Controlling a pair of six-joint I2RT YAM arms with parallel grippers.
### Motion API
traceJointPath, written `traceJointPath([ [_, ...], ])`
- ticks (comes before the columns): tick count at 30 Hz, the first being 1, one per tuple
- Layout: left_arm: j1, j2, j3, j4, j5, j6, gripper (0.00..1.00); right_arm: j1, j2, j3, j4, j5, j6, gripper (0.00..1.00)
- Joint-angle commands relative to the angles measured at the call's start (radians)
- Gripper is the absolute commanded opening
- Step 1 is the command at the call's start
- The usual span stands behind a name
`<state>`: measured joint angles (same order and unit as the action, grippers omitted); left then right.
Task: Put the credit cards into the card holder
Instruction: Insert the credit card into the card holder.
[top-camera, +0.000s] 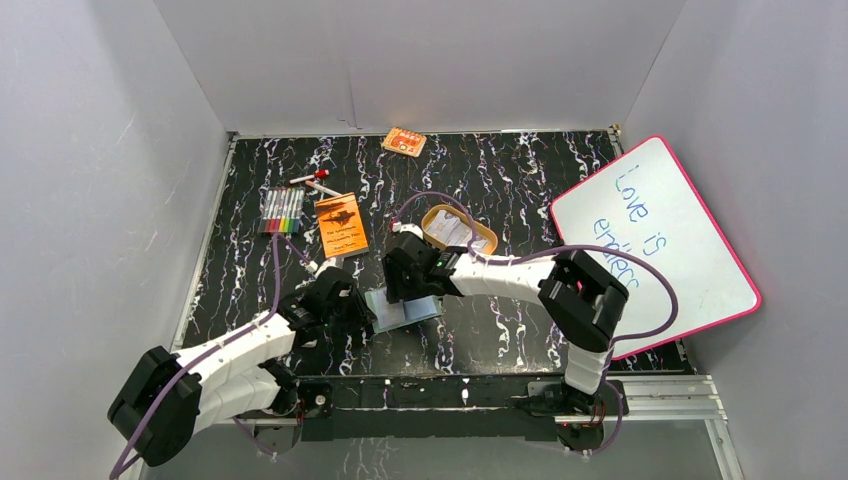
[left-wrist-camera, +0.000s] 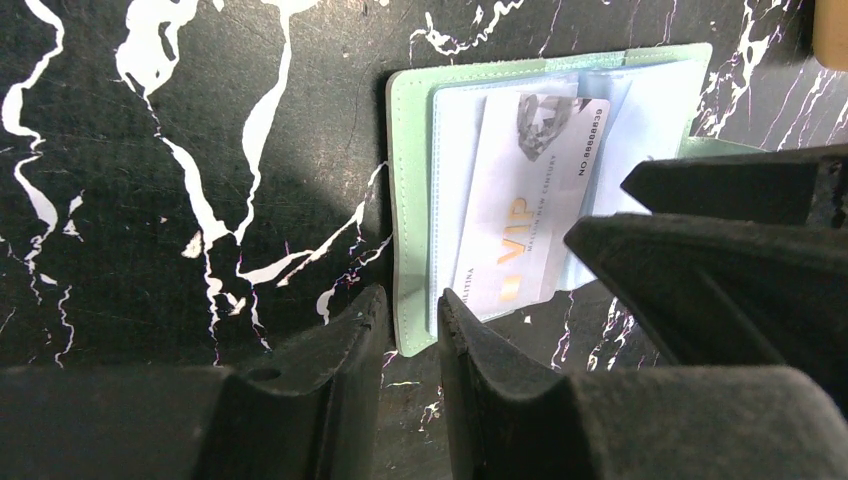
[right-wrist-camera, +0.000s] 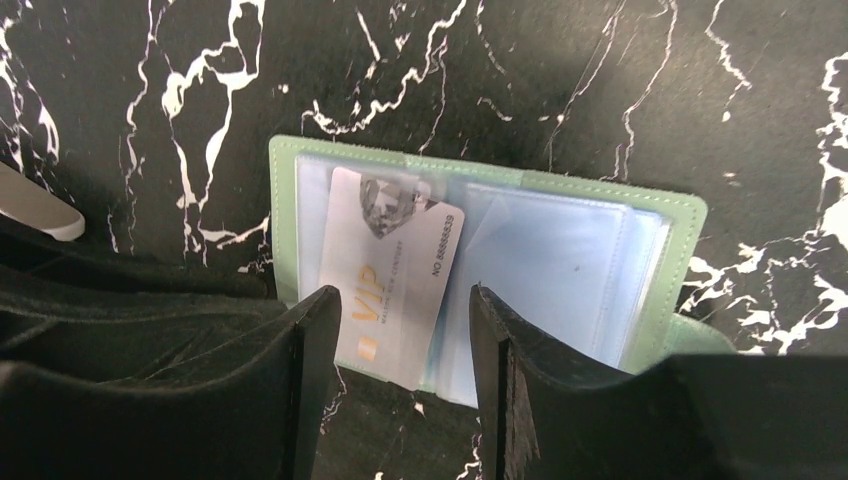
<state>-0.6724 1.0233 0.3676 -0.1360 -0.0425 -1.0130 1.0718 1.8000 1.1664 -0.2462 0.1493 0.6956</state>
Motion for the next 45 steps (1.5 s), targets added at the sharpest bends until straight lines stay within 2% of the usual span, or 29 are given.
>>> traceJointPath([
  [1,-0.001,-0.024,0.001,-0.016,-0.023,0.005,0.24,-0.011,-0.022,-0.003,0.059,-0.014,0.02,0.59],
  [20,0.0,-0.038,-0.009,-0.019,-0.03,0.002,0.24,-0.024,0.049,0.021,0.061,-0.048,0.028,0.59],
  [30,0.0,-0.031,-0.014,-0.011,-0.027,0.002,0.24,-0.023,0.061,0.014,0.122,-0.136,0.033,0.54],
  [45,-0.001,-0.023,-0.017,0.001,-0.026,0.002,0.24,-0.024,0.064,-0.027,0.227,-0.252,0.057,0.53],
])
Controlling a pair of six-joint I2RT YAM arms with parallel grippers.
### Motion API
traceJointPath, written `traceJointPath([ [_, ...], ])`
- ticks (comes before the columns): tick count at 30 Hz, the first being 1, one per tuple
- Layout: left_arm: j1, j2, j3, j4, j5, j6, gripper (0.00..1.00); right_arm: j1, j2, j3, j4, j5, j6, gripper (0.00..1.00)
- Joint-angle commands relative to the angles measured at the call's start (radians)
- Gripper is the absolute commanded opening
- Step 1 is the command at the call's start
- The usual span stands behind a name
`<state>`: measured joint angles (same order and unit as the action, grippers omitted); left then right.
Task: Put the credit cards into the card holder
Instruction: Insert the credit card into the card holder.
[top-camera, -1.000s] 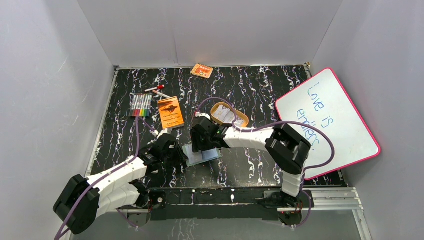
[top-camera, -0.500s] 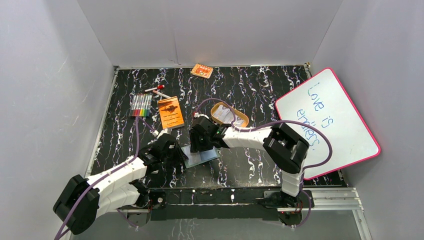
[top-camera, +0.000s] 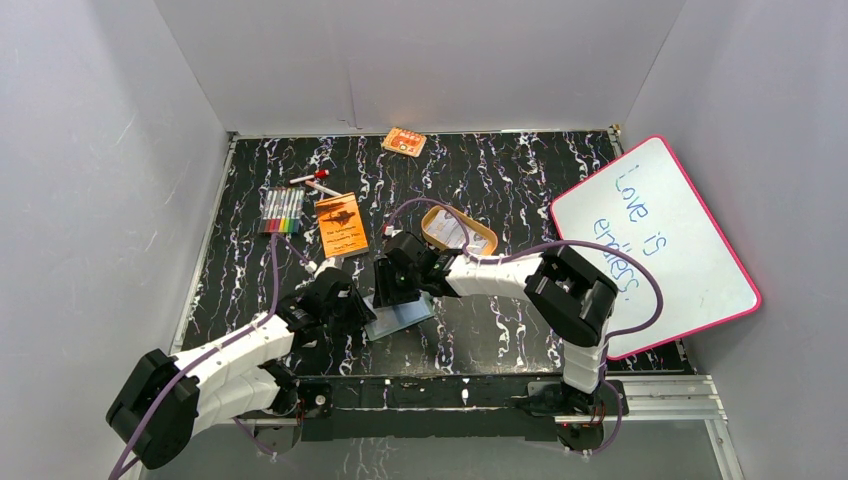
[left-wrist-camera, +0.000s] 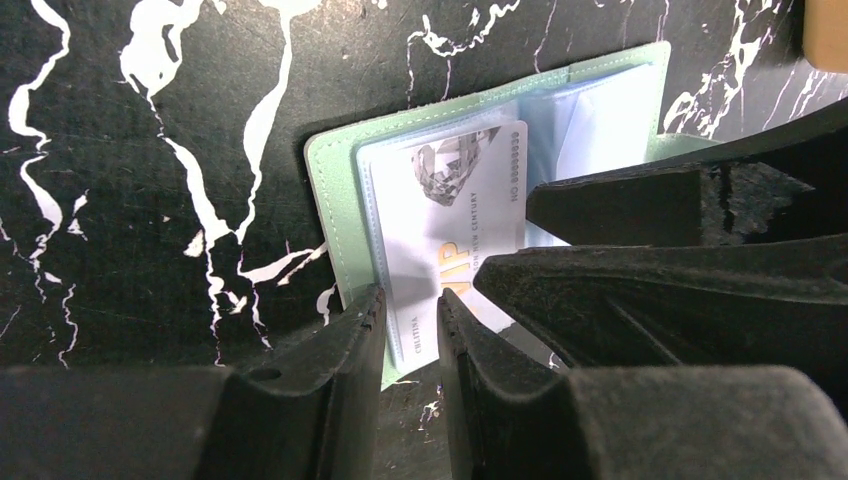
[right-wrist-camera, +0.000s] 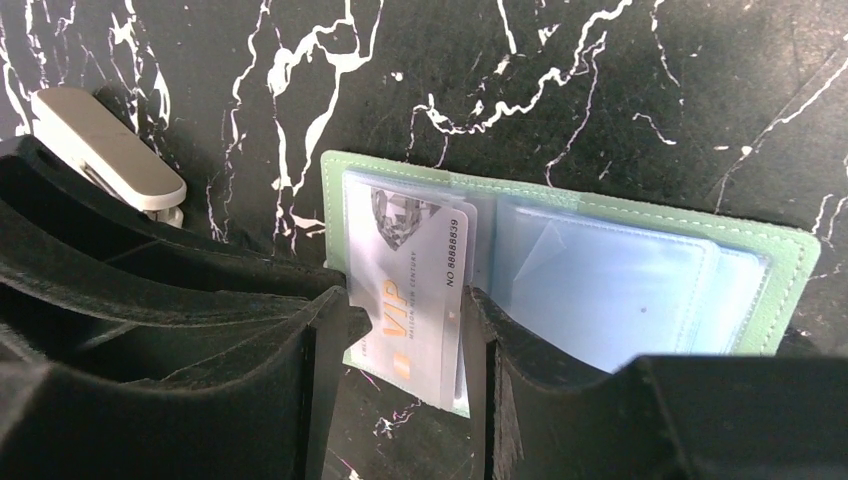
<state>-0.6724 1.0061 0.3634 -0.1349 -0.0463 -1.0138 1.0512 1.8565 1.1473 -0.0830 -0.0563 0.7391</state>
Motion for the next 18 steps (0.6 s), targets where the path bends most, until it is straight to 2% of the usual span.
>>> traceJointPath([
  [1,0.0,-0.007,-0.011,-0.002,-0.023,0.002,0.24,-0.002,0.007,-0.008,0.064,-0.046,0.014,0.53],
  [12,-0.001,-0.131,0.008,-0.121,-0.052,-0.021,0.23,-0.002,0.005,-0.003,0.059,-0.045,0.016,0.55],
  [18,-0.001,-0.157,0.019,-0.161,-0.082,-0.03,0.24,-0.015,-0.084,-0.026,0.058,-0.014,0.022,0.57],
])
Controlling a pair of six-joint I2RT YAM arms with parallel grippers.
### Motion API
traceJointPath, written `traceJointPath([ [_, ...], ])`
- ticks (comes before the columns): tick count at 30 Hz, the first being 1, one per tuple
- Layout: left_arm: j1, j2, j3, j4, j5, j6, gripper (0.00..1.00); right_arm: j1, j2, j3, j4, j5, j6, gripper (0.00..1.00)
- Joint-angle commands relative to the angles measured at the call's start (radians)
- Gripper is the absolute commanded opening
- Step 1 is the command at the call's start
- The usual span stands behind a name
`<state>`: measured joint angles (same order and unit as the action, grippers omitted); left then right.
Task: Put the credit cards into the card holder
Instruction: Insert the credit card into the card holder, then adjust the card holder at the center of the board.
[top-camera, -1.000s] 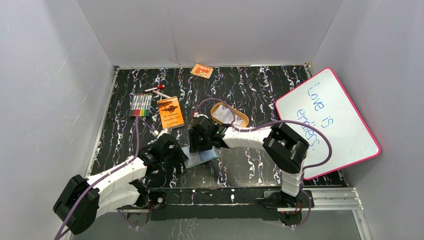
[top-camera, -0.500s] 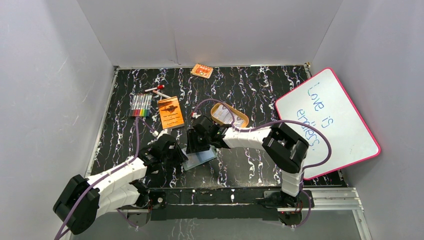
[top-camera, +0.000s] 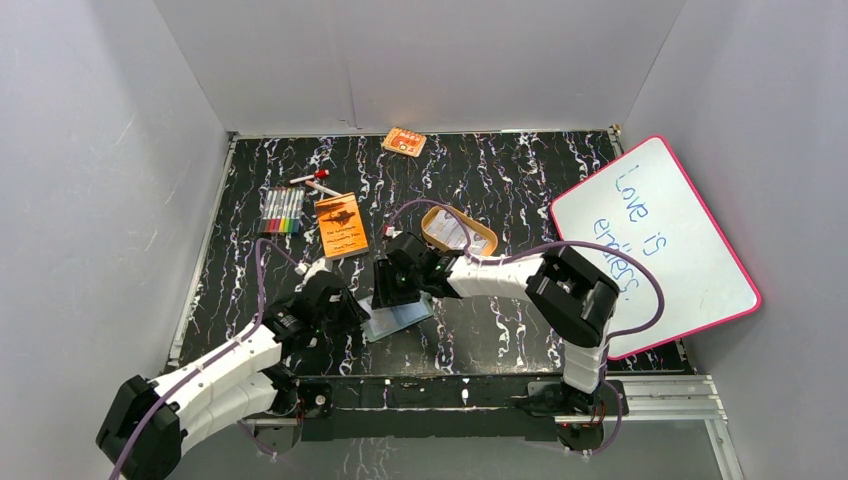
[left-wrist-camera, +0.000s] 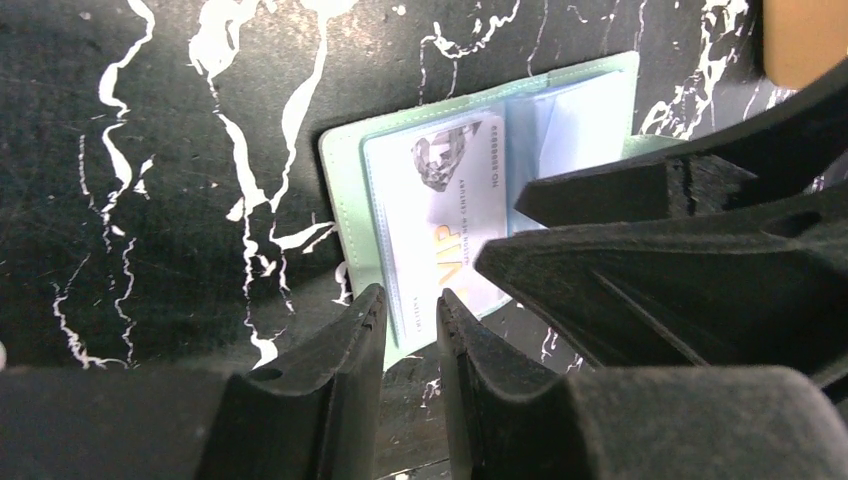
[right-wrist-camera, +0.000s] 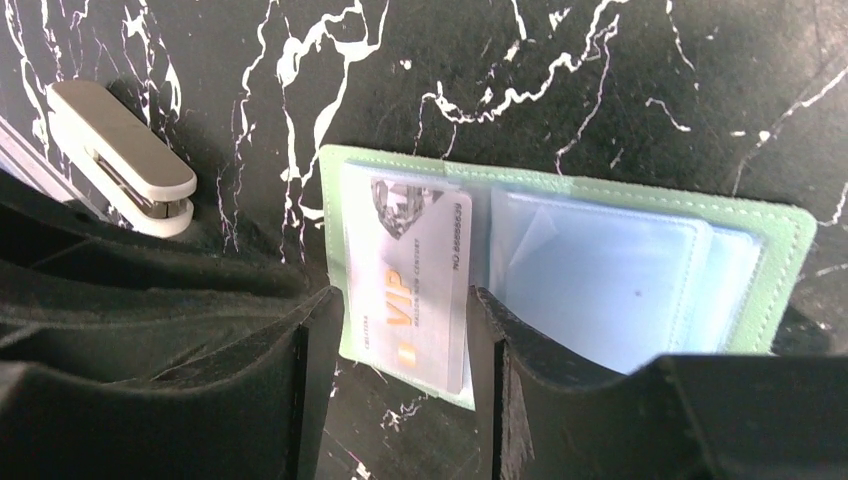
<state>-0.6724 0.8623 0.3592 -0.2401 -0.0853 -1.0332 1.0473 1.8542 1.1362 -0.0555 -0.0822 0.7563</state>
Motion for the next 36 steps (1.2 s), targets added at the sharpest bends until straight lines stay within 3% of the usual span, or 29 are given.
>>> traceJointPath([
  [1,0.0,-0.008,0.029,-0.064,-0.05,-0.01,0.24,-0.015,-0.102,-0.018,0.024,0.015,0.003,0.58],
  [8,-0.002,0.059,0.048,-0.093,-0.117,-0.014,0.27,-0.072,-0.211,-0.087,-0.053,0.1,-0.053,0.57],
  [14,0.0,0.185,0.043,0.001,-0.07,0.008,0.29,-0.099,-0.22,-0.152,-0.086,0.139,-0.11,0.53],
  [30,0.021,0.391,0.166,0.123,-0.051,0.118,0.29,-0.098,-0.335,-0.331,-0.03,0.098,-0.029,0.49],
  [33,0.032,0.378,0.202,0.071,-0.07,0.111,0.29,-0.104,-0.425,-0.294,-0.102,0.185,-0.037,0.53],
  [36,0.034,0.282,0.227,0.008,-0.118,0.094,0.44,-0.209,-0.521,-0.241,-0.154,0.208,-0.047,0.56],
])
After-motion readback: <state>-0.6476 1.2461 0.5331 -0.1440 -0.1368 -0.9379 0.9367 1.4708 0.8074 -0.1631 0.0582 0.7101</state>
